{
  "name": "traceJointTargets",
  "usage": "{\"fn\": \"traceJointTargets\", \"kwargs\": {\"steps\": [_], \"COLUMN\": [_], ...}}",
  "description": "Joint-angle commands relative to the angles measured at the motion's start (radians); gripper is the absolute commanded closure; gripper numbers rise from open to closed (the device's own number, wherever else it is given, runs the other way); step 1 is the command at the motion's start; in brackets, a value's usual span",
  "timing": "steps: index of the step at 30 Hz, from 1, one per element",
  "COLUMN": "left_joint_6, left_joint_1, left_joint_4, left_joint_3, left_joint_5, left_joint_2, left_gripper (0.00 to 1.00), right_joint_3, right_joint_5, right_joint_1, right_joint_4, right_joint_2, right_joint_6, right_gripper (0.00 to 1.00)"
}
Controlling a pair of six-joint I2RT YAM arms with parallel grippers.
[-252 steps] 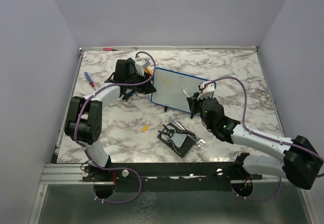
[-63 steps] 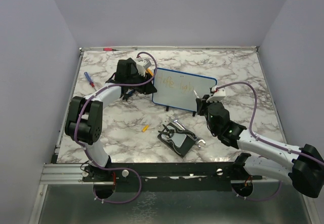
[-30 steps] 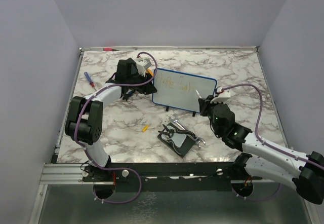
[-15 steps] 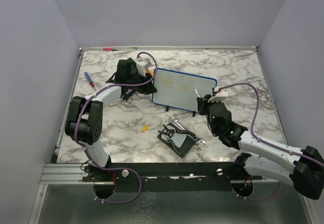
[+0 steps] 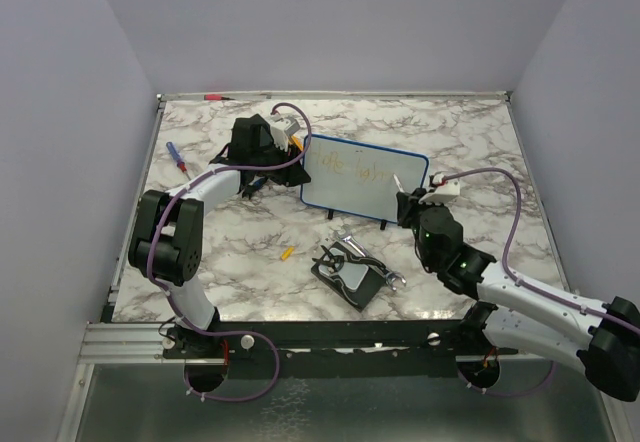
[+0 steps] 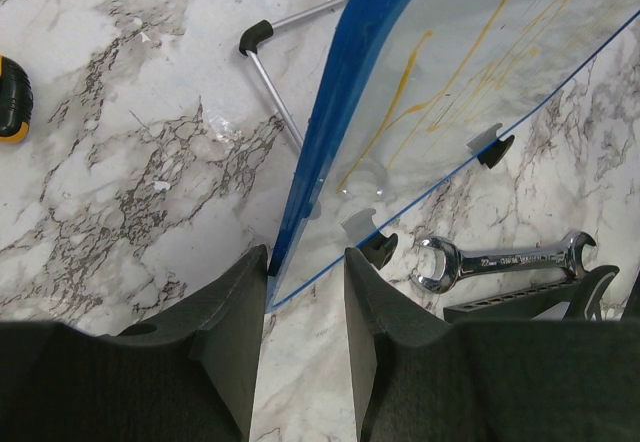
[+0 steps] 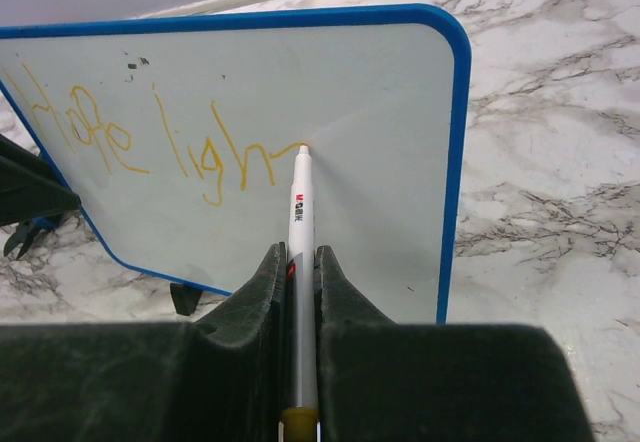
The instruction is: Write a sentence on the whiteboard
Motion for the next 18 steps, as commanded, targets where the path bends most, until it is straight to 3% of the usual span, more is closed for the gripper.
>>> {"fn": "traceJointTargets", "kwargs": {"steps": [1,8,18], "left_joint_6": [0.008,0.010,0.010], "left_joint_1": [-0.009,-0.010,-0.010], "left_joint_4": [0.004,0.004,0.004], "left_joint_3": [0.011,0.009,0.009], "left_joint_5": [-0.007,-0.012,-0.012], "left_joint_2": [-0.010,-0.012,-0.011], "left_gripper": [0.63,0.63,0.63], "right_joint_3": [-0.017,-0.022,0.025], "right_joint_5": [0.031,-0.067,-0.027], "right_joint_1": [-0.004,-0.004,-0.004], "right_joint_4": [-0.040,0.028,0.093], "right_joint_2": [-0.009,-0.048,0.009], "right_joint_6": [0.009,-0.087,-0.145], "right_gripper": [1.00,1.00,1.00]}}
